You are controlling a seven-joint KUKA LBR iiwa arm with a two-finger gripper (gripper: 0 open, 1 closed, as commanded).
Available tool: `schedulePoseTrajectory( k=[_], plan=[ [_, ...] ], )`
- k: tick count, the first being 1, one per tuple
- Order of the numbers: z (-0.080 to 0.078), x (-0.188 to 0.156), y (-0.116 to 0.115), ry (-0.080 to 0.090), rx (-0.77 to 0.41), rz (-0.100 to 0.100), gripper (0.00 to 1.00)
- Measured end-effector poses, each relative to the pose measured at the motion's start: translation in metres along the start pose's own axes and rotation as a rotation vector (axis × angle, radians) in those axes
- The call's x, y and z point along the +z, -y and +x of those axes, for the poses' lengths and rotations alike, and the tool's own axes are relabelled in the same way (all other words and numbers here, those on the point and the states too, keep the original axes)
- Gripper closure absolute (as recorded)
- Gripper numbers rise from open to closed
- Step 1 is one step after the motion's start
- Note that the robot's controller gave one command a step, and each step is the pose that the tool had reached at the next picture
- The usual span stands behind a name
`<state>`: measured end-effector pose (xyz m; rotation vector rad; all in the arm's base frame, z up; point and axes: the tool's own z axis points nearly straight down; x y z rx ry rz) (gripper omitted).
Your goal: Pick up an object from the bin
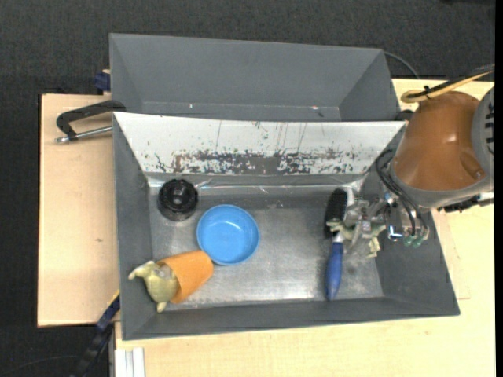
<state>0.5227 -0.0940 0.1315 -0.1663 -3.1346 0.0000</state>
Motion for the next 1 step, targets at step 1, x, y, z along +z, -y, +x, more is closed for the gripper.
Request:
schedulePoseTrajectory(
  k=[1],
  plan=[
    [-0.0247,-0.0813,0.0101,0.018,0.003,0.001,1.0]
  ],
)
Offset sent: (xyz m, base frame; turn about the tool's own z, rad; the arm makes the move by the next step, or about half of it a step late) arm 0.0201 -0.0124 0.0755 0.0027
